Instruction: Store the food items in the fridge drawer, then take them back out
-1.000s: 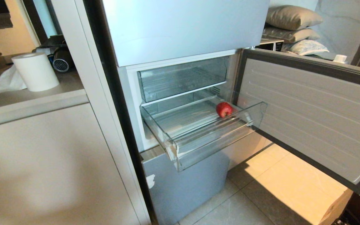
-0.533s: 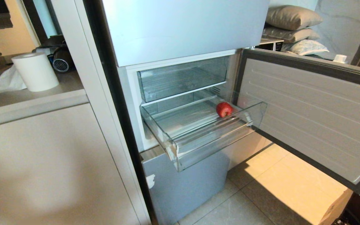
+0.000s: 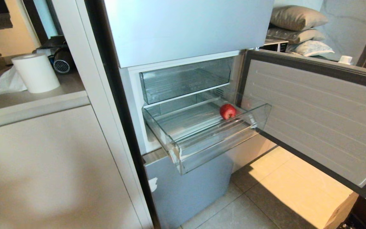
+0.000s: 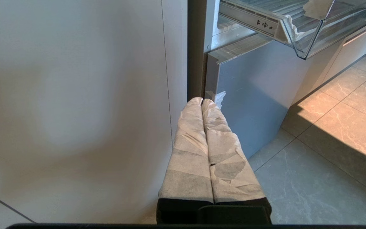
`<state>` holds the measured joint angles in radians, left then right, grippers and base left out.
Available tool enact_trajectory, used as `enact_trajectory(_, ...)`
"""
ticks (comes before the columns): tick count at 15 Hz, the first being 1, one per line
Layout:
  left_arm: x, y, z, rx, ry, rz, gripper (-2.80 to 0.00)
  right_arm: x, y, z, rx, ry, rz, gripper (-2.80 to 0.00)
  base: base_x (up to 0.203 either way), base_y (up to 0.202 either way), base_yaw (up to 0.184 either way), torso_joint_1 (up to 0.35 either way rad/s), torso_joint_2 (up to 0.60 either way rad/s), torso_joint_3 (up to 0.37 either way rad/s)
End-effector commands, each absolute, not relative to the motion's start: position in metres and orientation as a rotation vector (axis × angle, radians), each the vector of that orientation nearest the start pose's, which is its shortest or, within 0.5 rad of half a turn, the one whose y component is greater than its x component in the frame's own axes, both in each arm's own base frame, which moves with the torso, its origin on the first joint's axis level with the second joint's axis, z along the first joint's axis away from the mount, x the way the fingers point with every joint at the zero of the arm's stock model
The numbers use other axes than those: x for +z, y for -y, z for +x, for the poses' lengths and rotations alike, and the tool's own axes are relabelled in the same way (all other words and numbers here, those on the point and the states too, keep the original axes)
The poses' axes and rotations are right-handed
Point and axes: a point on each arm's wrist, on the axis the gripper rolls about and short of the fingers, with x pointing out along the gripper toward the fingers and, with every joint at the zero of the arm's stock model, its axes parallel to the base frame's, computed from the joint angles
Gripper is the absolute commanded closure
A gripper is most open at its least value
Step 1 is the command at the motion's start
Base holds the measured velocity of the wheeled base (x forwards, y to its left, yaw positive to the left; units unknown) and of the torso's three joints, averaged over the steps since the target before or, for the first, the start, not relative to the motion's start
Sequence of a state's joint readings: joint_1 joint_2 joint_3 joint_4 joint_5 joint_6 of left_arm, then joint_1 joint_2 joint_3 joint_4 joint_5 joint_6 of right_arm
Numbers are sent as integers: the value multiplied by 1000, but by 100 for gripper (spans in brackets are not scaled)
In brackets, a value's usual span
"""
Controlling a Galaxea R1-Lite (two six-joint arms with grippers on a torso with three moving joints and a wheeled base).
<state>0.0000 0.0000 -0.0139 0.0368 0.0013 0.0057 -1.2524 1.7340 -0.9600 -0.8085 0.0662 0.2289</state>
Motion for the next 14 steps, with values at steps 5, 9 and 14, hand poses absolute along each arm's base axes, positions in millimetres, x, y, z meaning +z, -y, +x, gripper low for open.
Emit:
enact_trajectory(5,76,0,-24,1,-23,6,0,272,66,89,-541,249,26,0,0,0,0,0,0,0)
enact_trajectory(9,76,0,-24,1,-25,6,0,193,16,38,-305,-51,102,0,0,0,0,0,0,0)
enact_trajectory(14,76,0,-24,1,-24,6,0,116,2,17,-223,-208,86,0,0,0,0,0,0,0)
